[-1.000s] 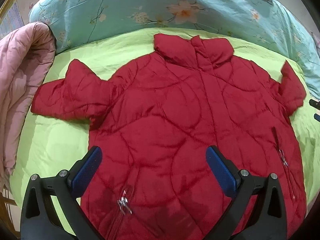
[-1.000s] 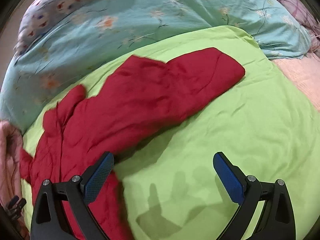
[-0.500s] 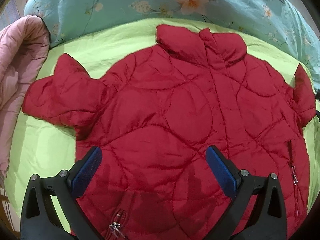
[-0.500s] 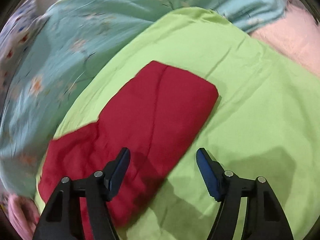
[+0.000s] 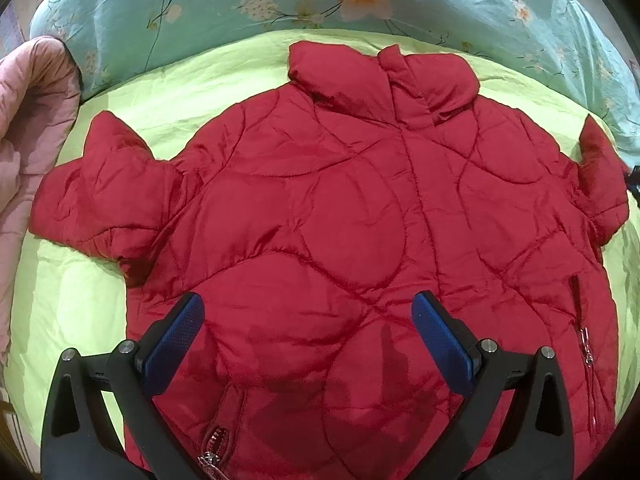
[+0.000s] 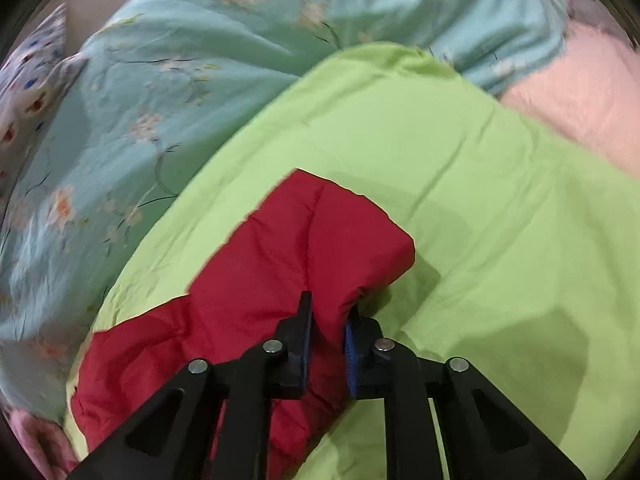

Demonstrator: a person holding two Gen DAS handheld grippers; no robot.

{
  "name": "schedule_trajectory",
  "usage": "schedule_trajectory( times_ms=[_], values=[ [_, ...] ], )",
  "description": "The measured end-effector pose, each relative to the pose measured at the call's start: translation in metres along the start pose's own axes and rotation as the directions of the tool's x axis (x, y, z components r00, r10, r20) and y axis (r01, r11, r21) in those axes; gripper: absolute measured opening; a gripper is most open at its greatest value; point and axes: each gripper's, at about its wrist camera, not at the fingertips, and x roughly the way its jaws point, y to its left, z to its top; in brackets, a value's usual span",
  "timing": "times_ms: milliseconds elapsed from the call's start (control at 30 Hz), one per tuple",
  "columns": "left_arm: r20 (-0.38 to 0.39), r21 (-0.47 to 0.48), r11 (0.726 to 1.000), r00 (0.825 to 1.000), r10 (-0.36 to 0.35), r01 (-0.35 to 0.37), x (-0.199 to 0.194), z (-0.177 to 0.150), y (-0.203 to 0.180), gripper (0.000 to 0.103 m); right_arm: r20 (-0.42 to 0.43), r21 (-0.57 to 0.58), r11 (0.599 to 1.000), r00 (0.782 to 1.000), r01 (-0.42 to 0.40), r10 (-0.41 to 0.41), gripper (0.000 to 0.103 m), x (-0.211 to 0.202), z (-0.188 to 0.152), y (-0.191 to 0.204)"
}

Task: Fold large clothes
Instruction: 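Fold the held sleeve across the coat body with the right gripper, release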

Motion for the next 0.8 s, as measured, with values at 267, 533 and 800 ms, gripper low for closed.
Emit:
schedule_trajectory(
  times_ms=[267, 533, 800],
  values=[
    [0.021, -0.026, 0.999, 0.999, -0.027, 0.027, -0.013, 0.001, 0.010, 0.103, 0.052, -0.215, 0.960, 0.980, -0.179, 0.194, 0.009, -0.073, -0.029, 0.089],
    [0.031, -0.073, 0.996, 0.998, -0.056, 0.058, -0.021, -0.005, 0.036, 0.103, -0.144, -0.343, 0.799, 0.868, -0.493, 0.474, 0.009, -0.107, -0.108, 0.210],
    [0.038, -0.156, 0.985, 0.997, -0.063, 0.068, -0.026, -0.018, 0.082, 0.103, -0.404, -0.352, 0.622, 0.713, -0.699, 0.573, 0.009, -0.099, -0.209, 0.306]
  ],
)
